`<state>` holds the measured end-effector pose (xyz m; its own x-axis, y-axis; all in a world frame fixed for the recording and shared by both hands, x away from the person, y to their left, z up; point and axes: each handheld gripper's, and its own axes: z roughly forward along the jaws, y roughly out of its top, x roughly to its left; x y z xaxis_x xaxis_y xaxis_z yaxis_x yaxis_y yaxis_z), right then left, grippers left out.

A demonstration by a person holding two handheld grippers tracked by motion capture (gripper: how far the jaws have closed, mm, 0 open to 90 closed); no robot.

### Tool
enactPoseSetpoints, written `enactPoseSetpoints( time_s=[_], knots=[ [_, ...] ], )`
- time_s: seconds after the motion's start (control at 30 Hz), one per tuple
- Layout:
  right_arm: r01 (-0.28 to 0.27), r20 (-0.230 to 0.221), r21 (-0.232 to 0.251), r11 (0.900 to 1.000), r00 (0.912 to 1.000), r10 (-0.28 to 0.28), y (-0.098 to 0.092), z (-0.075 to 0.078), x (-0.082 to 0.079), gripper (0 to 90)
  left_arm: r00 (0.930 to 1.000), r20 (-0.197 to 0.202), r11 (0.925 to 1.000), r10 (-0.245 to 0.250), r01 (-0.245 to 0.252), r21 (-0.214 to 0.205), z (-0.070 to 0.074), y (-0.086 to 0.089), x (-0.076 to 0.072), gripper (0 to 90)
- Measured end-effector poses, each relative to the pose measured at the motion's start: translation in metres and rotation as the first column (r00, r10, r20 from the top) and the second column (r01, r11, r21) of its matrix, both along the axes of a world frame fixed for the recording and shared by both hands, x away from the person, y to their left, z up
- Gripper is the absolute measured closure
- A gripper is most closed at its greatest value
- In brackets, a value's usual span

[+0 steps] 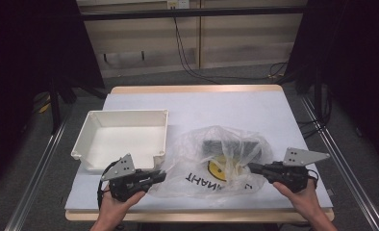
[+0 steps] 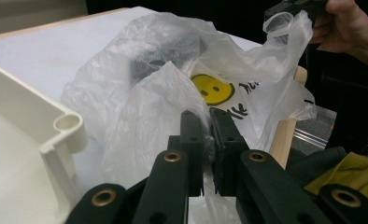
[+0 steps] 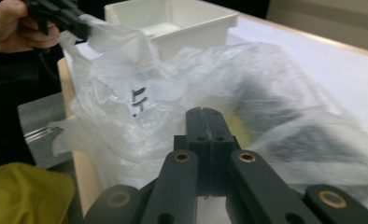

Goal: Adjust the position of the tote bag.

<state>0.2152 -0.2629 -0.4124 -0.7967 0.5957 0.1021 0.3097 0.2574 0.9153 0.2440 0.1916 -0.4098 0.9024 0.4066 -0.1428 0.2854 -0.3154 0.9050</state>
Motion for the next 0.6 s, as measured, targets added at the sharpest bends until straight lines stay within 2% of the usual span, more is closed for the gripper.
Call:
enactPoseSetpoints(
  time_s=[0.03, 0.07, 0.17, 0.2, 0.3, 0.4, 0.5, 0.53, 0.6],
  knots=[
    [0.031, 0.009, 0.004, 0.9995, 0.9995, -0.031, -0.009, 0.004, 0.001, 90.0, 1.0, 0.008, 1.0, -0.004, 0.004, 0.009, 0.007, -0.002, 0.003, 85.0],
    [0.031, 0.009, 0.004, 0.9995, 0.9995, -0.031, -0.009, 0.004, 0.001, 90.0, 1.0, 0.008, 1.0, -0.004, 0.004, 0.009, 0.007, -0.002, 0.003, 85.1],
    [0.088, 0.024, 0.015, 0.996, 0.9958, -0.088, -0.027, 0.013, 0.005, 90.0, 0.9997, 0.025, 0.9999, 0.003, -0.004, 0.01, 0.017, -0.002, 0.007, 85.1],
    [0.088, 0.024, 0.015, 0.996, 0.9958, -0.088, -0.027, 0.013, 0.005, 90.0, 0.9995, 0.03, 0.9999, 0.005, -0.006, 0.009, 0.02, -0.002, 0.009, 85.1],
    [0.142, 0.039, 0.018, 0.9896, 0.9889, -0.143, -0.044, 0.021, 0.006, 90.0, 0.9984, 0.051, 0.9994, 0.022, -0.023, 0.025, 0.03, -0.001, 0.012, 85.2],
    [0.167, 0.045, 0.023, 0.9857, 0.9848, -0.168, -0.052, 0.023, 0.006, 90.0, 0.9979, 0.058, 0.9996, 0.027, -0.027, 0.008, 0.034, 0.0, 0.014, 85.5],
    [0.211, 0.058, 0.032, 0.9769, 0.9754, -0.213, -0.065, 0.029, 0.006, 90.0, 0.9957, 0.083, 0.9991, 0.042, -0.042, -0.004, 0.04, 0.002, 0.017, 85.6],
    [0.234, 0.071, 0.039, 0.9714, 0.969, -0.237, -0.073, 0.033, 0.005, 90.0, 0.9942, 0.096, 0.9988, 0.048, -0.048, 0.002, 0.044, 0.002, 0.02, 85.8],
    [0.253, 0.079, 0.042, 0.9664, 0.9634, -0.256, -0.08, 0.037, 0.005, 90.0, 0.9936, 0.098, 0.9984, 0.057, -0.057, -0.009, 0.046, 0.003, 0.024, 85.9]
  ],
)
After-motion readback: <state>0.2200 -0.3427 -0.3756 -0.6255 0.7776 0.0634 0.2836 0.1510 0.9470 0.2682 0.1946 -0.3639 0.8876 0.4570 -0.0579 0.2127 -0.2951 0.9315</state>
